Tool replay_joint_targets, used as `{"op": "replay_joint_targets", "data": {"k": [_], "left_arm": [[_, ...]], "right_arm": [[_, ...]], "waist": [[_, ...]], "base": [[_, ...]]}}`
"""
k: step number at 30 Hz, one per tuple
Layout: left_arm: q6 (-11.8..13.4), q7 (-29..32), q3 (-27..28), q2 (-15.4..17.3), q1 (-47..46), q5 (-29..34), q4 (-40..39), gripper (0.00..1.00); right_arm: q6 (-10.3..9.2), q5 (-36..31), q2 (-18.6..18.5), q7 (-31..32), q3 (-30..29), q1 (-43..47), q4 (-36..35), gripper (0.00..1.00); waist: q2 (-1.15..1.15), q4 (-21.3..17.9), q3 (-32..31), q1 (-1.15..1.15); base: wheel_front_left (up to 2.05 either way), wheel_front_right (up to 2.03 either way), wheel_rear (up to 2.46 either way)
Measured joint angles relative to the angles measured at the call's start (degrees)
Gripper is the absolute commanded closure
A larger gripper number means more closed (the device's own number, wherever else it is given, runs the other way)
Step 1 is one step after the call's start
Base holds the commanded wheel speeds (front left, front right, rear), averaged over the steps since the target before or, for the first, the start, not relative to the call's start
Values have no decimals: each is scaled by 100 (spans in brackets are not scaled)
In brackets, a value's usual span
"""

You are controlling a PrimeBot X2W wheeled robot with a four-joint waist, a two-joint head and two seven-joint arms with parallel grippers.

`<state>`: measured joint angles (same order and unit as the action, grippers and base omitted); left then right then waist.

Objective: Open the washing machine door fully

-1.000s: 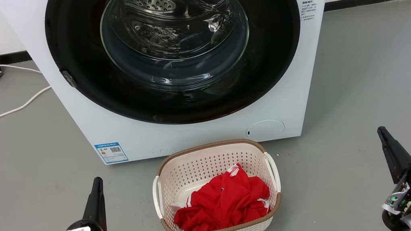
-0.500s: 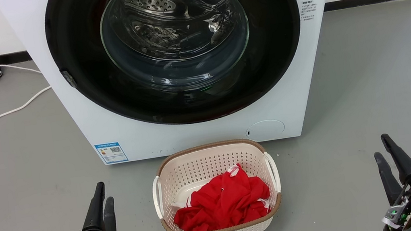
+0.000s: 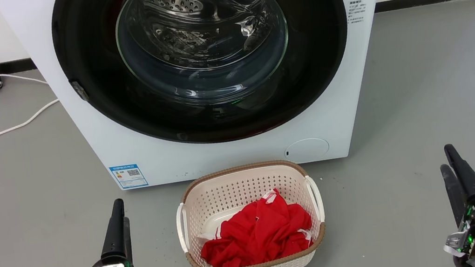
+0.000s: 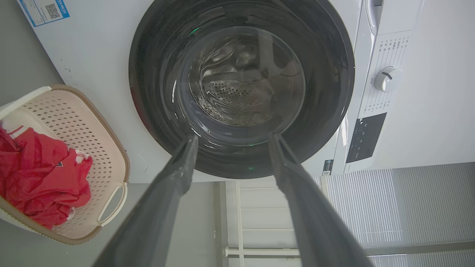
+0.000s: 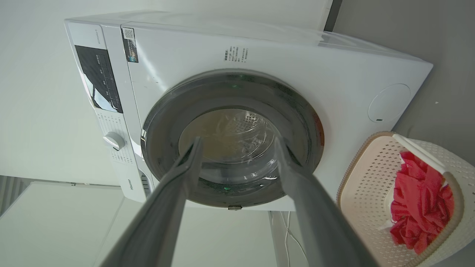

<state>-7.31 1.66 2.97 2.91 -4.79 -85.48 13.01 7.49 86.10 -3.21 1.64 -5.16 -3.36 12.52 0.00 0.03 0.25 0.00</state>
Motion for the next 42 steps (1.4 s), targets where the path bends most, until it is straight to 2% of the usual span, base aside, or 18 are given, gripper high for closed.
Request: {"op": "replay_joint_targets", "data": {"k": [8, 19, 31, 42], "left_arm": [[0, -190, -31, -1, -14, 1089, -155, 0], [1, -427, -194, -1, -23, 2570, -303, 0], [77, -647, -416, -1, -29, 3780, -345, 0], [134, -838, -539, -1, -109, 4698, -332, 0]], "right_arm": [[0, -1391, 2, -182, 134, 25, -294, 0], [0, -2806, 5, -424, 225, 112, -488, 0], [0, -4188, 7, -649, 313, 159, -598, 0], [0, -5108, 9, -838, 379, 220, -627, 0]], "waist": [[0, 3, -2, 0], [0, 14, -2, 0], [0, 9, -13, 0], [0, 4, -5, 0]], "base": [[0, 0, 0], [0, 0, 0], [0, 0, 0], [0, 0, 0]]}}
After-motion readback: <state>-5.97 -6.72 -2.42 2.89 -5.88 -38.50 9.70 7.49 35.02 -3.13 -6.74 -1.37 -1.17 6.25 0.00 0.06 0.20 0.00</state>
